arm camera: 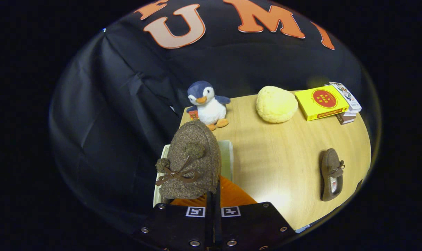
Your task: Open the storage box then place both shoes into the box .Put the left shoe in first, then the right shoe, with the right side of both shoes facing outward in a uniform manner.
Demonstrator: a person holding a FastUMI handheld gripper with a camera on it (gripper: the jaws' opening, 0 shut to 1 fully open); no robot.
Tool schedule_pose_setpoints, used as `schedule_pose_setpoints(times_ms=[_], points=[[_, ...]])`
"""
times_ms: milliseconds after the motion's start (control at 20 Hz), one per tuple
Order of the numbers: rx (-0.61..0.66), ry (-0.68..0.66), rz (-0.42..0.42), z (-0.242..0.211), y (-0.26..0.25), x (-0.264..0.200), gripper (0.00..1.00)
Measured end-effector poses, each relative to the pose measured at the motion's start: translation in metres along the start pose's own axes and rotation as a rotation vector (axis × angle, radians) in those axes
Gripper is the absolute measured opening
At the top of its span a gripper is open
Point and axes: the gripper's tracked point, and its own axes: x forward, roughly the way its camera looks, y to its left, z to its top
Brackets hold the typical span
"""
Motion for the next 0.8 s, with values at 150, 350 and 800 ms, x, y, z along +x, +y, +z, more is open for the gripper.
schedule_pose_setpoints(times_ms=[150,350,800], points=[[-0.011,0.055,0.03,-0.017,0.027,0.017,0.02],[-0.022,0.082,0.0,-0.032,0.035,0.042,0.02],[0.075,0.182,-0.074,-0.071,0.036,0.107,0.03]])
